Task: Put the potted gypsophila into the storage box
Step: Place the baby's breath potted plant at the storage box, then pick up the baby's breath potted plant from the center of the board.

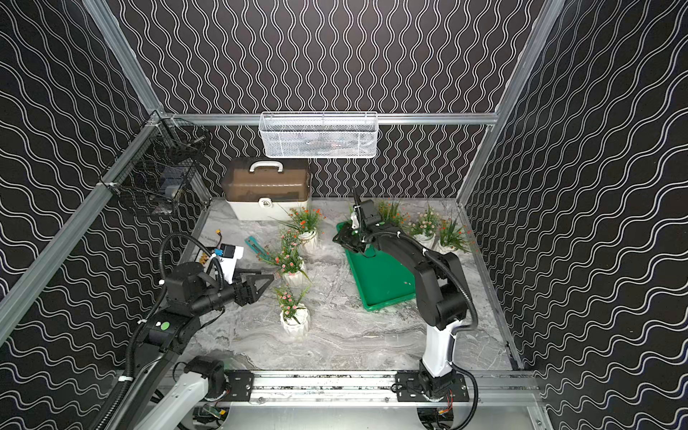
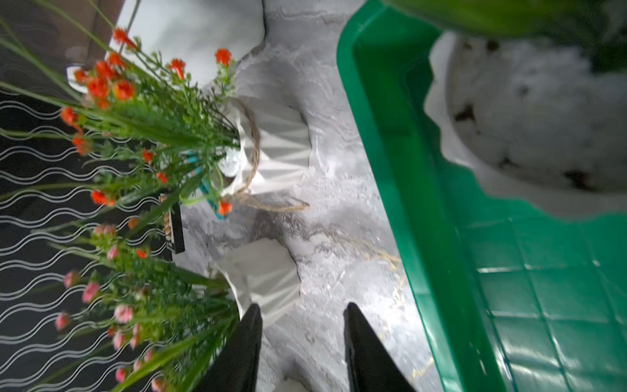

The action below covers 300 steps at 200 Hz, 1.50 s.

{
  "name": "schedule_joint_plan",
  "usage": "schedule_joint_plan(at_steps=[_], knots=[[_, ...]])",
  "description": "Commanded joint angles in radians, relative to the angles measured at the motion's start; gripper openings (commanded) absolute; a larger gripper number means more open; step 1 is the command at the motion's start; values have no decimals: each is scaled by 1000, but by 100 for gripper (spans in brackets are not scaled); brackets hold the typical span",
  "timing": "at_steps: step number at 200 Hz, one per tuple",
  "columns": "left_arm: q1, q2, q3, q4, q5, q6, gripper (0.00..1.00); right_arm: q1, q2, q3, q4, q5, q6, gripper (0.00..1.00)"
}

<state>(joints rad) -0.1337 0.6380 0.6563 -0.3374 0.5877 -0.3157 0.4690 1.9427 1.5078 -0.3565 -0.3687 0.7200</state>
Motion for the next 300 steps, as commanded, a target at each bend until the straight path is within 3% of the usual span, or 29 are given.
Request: schedule_joint_plan(at_steps=[1, 70, 203, 300], knots=[[4, -2, 9, 8, 3, 4, 73, 31, 68, 79, -12, 22, 30, 42], [5, -8, 12, -3, -6, 10, 73, 69, 258, 303, -91, 56, 47, 39], [3, -6, 10, 4, 0, 10, 73, 108, 356, 462, -113, 88, 49, 36], [3, -6, 11, 6, 4, 14, 73, 129, 511, 722, -313, 263, -23, 30]])
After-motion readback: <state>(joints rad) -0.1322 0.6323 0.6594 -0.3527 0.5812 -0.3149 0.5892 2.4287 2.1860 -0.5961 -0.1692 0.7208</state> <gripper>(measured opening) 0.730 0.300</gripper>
